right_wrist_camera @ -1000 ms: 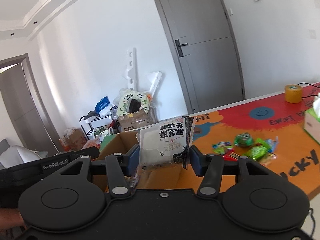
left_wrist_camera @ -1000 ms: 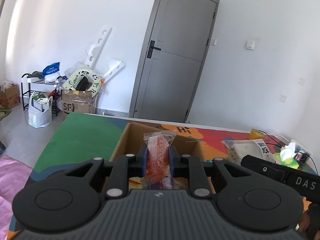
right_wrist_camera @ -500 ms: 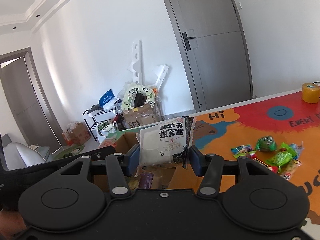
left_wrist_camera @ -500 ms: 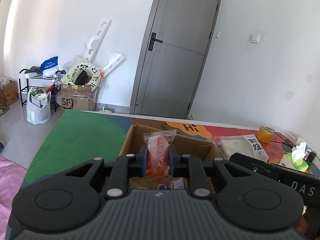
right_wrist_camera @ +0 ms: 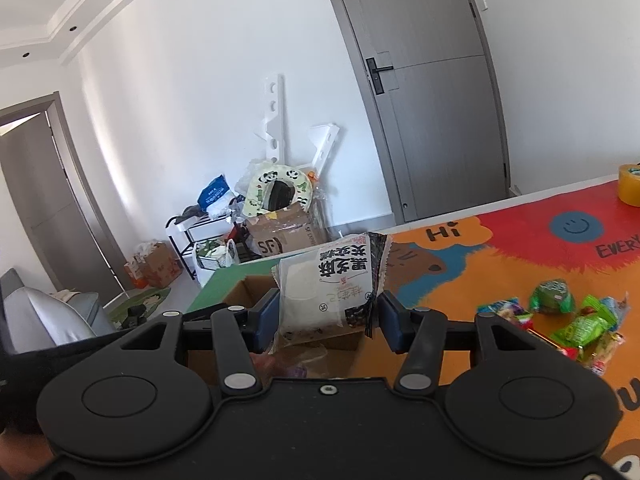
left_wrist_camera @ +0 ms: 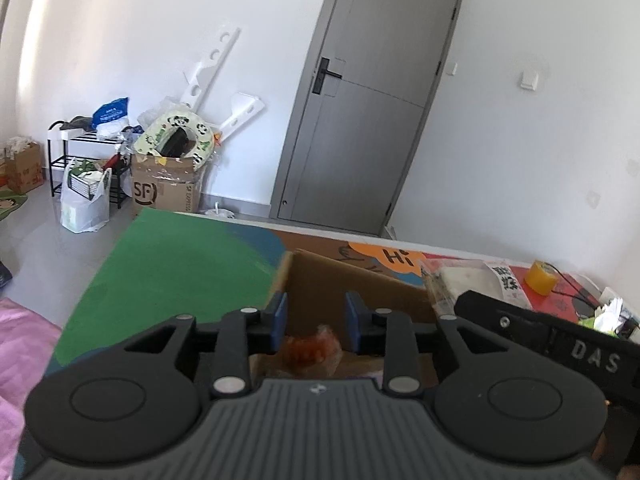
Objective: Organize snacks
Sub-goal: 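Open left tool dropping pink packet into box while right tool releases white packet, then move both open tools back from the box toward the remaining candies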
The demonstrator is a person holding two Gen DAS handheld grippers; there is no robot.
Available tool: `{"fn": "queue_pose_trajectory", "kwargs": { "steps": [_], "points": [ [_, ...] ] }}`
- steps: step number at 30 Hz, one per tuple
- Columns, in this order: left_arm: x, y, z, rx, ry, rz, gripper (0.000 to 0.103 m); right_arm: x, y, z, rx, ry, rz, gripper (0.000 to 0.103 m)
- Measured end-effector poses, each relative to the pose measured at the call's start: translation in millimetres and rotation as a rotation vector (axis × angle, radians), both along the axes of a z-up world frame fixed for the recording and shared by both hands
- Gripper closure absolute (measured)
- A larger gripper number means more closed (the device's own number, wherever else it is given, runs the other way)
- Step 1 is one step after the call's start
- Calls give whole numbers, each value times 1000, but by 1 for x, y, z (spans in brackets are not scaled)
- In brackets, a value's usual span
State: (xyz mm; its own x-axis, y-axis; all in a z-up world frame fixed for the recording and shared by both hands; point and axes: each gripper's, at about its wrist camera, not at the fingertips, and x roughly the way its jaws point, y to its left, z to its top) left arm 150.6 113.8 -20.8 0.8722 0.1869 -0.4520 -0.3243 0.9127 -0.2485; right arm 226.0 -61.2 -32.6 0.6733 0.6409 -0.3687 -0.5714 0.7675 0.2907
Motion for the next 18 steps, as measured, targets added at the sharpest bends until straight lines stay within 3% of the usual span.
{"fn": "queue_pose_trajectory", "kwargs": {
  "steps": [3,5,7,12,18],
  "points": [
    [-6,6,5,5,-4,27,64,0,8,5,10,-1,25,47],
    [-9,8,7,5,-3,34,57,0,7,8,19,-2,8,35],
    [-11,7,9,7,-5,32,52,-3,0,7,21,-10,-15,33],
    [-13,-7,11,13,-9,24,27,-9,-26,4,33,15,-53,30],
    [-12,-27,9,9,-10,-7,17,-17,-65,-4,31,30,-116,23]
  ]
}}
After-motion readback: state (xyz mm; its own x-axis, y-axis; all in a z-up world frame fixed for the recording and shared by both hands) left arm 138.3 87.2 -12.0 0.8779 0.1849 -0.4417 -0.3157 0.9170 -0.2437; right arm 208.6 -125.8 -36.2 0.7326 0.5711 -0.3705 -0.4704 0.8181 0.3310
